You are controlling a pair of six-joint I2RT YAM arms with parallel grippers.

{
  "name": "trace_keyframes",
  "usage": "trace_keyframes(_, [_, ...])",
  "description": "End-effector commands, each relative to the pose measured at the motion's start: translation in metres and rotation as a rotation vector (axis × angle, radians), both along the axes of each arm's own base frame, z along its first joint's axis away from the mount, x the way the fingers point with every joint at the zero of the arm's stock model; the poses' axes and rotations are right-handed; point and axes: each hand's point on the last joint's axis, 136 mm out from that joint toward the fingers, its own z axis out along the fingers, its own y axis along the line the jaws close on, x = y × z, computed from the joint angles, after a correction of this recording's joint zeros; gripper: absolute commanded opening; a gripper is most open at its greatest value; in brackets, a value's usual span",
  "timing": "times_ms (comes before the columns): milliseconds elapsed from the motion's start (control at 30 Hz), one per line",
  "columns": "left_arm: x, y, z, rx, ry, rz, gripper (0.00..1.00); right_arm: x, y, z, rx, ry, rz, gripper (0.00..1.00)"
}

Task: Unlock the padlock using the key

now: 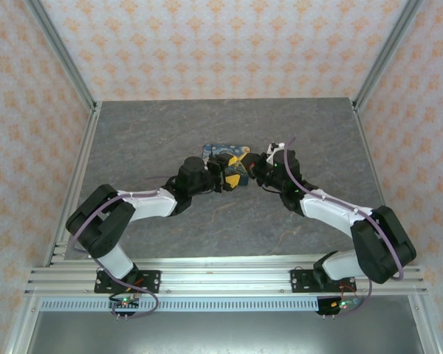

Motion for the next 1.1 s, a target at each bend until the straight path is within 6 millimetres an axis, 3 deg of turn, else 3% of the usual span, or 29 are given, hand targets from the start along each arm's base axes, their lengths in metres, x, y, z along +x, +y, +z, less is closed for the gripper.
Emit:
trace_keyframes(0, [0.005, -0.001, 0.004, -0.036, -0.025, 0.039, 0.60, -0.011, 0.018, 0.019, 0.050, -0.043, 0.069, 0.00])
trace_keyframes(567, [0.004, 0.005, -0.013, -0.014, -0.005, 0.061, 0.37, -0.022, 0.005, 0.010, 0.021, -0.030, 0.039, 0.00])
trace_keyframes(1067, [0.003, 0.005, -0.010, 0.001, -0.018, 0.056, 0.21, -0.023, 0.000, 0.003, 0.001, -0.022, 0.020, 0.00])
